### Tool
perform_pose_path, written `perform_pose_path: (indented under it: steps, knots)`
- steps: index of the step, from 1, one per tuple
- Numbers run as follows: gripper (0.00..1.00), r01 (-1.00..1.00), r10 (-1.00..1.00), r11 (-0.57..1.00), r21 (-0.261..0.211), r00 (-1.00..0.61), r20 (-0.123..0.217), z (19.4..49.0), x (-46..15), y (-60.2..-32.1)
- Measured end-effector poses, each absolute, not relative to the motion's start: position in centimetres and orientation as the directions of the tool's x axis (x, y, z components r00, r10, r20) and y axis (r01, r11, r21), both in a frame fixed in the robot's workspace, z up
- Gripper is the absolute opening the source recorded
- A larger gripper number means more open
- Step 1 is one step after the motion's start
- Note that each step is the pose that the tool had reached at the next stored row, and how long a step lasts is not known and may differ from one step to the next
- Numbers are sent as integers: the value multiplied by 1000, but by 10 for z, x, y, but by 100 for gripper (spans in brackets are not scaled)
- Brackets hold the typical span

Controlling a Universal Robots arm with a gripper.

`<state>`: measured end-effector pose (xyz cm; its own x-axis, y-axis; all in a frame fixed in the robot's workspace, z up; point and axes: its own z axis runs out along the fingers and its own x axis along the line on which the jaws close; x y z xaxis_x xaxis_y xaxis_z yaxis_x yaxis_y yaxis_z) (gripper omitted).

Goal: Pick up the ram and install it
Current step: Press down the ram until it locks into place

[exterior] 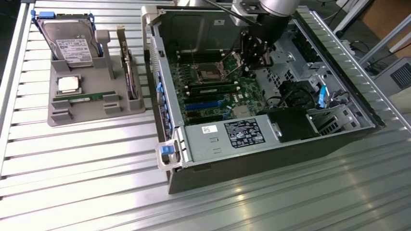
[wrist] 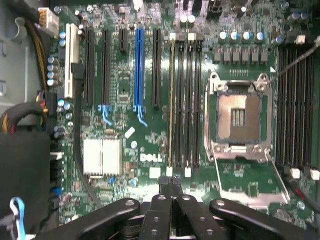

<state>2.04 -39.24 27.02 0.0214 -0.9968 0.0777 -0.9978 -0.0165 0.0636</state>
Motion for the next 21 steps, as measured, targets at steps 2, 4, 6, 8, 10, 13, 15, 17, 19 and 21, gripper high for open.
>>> perform_pose_path:
  steps: [2, 4, 6, 8, 10, 13, 15, 17, 19, 21]
  knots:
    - [10, -998, -997, -17, 63, 22, 78, 263, 17, -392]
    - [10, -998, -997, -17, 63, 22, 78, 253, 16, -392]
    - [10, -998, -997, -16, 64, 21, 78, 241, 15, -393]
    - [10, -998, -997, -16, 64, 21, 78, 235, 11, -393]
    - [10, -998, -997, -17, 64, 21, 78, 232, 11, -393]
    - [10, -998, -997, -16, 62, 21, 77, 230, 11, -392]
    - [10, -999, -997, -17, 51, 21, 78, 243, 6, -393]
    - [10, -999, -997, -17, 47, 20, 78, 243, -5, -393]
    - [10, -999, -997, -16, 45, 20, 78, 243, -23, -393]
    - [10, -999, -997, -17, 44, 20, 78, 242, -46, -393]
